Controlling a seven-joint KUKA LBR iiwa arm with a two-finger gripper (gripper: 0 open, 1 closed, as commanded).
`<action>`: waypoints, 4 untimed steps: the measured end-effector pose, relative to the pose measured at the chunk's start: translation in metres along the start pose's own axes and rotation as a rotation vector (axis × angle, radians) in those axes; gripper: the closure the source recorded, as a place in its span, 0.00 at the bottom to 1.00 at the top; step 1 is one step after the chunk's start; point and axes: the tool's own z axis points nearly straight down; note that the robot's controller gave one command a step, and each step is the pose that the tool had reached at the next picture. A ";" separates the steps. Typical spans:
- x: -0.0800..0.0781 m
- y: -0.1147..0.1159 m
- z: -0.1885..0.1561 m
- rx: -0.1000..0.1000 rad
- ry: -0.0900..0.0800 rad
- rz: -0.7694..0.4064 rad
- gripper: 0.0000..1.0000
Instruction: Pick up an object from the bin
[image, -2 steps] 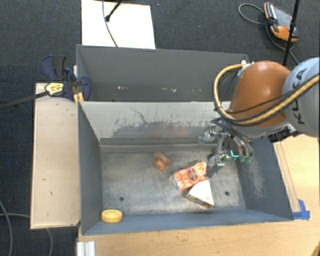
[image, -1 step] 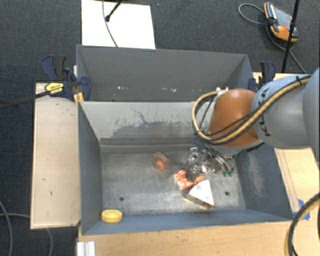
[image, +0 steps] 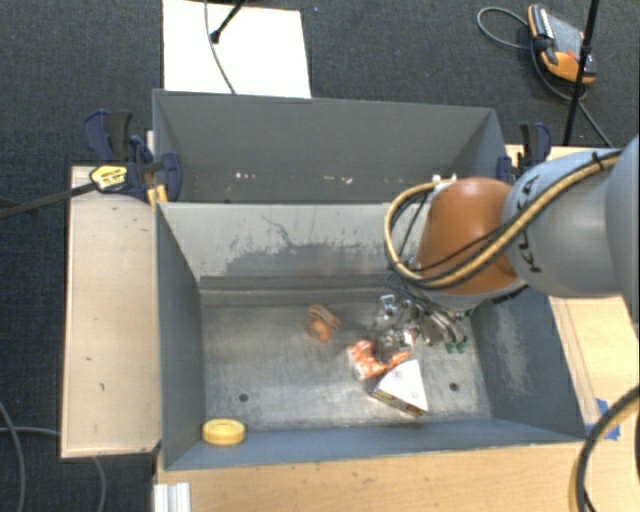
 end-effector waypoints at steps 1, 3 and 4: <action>0.003 0.002 -0.038 0.000 0.011 0.000 1.00; -0.009 0.008 -0.086 0.002 0.000 -0.011 1.00; 0.000 0.008 -0.120 0.000 0.012 -0.007 1.00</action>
Offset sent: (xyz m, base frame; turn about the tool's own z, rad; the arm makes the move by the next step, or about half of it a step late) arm 0.0001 0.0048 0.0373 -0.0116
